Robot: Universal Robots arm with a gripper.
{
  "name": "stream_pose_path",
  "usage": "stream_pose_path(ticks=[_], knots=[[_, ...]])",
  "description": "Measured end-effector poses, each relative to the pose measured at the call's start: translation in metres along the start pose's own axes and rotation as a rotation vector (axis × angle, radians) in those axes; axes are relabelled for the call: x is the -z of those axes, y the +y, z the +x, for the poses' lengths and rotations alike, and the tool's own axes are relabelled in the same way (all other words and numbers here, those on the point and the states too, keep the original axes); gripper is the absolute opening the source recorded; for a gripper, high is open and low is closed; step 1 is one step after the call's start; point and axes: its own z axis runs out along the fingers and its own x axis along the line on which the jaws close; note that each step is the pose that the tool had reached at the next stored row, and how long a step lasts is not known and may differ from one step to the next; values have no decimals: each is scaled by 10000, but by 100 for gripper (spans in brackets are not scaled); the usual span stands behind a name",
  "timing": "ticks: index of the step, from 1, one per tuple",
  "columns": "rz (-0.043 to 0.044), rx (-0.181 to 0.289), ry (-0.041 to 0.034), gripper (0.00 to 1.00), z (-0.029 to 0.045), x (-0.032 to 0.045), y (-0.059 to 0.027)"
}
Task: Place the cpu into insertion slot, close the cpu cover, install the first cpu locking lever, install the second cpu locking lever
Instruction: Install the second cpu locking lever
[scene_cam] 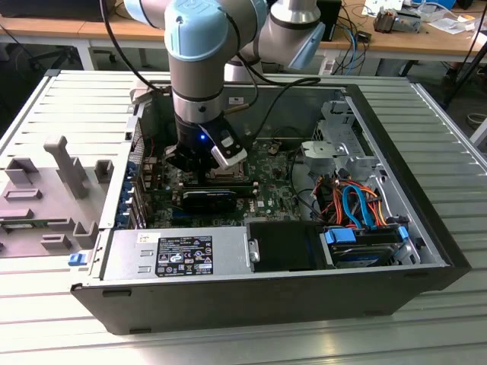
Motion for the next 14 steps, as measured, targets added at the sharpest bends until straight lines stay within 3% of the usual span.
stream_pose_path(ticks=[3,6,8,10,14], knots=[[24,3,-32,11,0,16,3],[27,2,-24,11,1,112,10],[23,0,-9,11,-23,113,6],[14,-5,57,11,-98,113,-7],[-10,-30,193,11,-314,110,-45]])
